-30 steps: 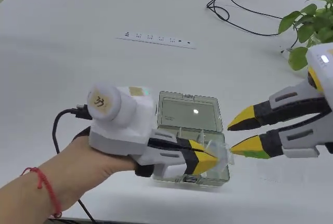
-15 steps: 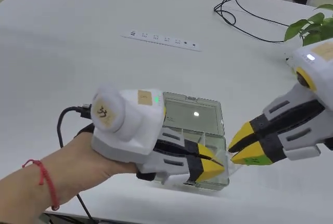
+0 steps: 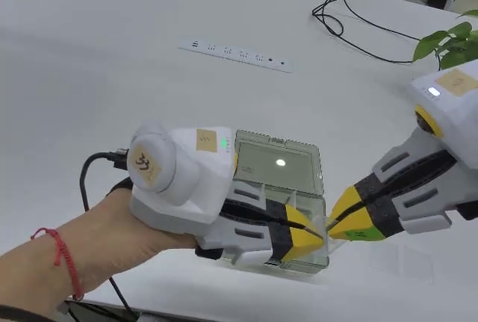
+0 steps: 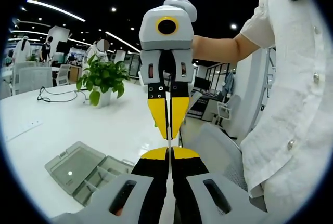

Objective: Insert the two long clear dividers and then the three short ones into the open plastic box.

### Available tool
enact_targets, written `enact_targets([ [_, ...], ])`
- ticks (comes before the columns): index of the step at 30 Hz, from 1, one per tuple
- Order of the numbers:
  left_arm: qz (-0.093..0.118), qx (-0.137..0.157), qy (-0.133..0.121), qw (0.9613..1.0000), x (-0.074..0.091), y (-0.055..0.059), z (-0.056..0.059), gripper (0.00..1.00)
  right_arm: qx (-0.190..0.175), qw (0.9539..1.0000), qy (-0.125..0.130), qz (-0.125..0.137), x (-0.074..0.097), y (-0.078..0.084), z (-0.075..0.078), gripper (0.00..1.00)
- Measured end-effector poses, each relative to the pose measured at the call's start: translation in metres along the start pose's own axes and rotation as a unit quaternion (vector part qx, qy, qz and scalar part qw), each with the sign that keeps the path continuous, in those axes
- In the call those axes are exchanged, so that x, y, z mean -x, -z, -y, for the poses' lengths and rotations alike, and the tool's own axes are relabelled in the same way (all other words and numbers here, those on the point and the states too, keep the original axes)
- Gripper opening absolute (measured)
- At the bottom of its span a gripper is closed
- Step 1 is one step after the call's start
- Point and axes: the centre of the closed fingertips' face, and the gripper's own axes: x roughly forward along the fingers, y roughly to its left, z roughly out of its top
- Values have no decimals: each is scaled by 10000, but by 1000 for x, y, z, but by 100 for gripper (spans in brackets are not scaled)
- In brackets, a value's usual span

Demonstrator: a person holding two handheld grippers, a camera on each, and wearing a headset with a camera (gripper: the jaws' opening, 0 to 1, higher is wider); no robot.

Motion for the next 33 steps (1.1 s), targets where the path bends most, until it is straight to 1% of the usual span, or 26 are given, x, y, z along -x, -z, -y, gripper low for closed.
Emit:
enact_targets([
  [7, 11, -74, -34, 10000, 2, 1, 0, 0, 13, 10000, 18, -12, -2, -2, 0, 3],
  [16, -3, -51, -94, 9999, 3, 3, -1, 0, 29, 10000, 57, -41, -4, -1, 2, 3],
  [22, -87, -54, -188, 9998, 5, 8, -3, 0, 19, 10000, 84, -20, -6, -3, 4, 3],
  [25, -76, -26, -255, 9996, 8, 9, -5, 2, 28, 9999, 99, -19, -6, -4, 4, 3],
  [28, -110, -26, -330, 9994, 11, 11, -8, 3, 17, 9999, 147, -3, -6, -5, 5, 3],
  [33, -148, 48, -475, 9988, 18, 16, -13, 10, 11, 9997, 226, 34, -5, -7, 8, 3],
])
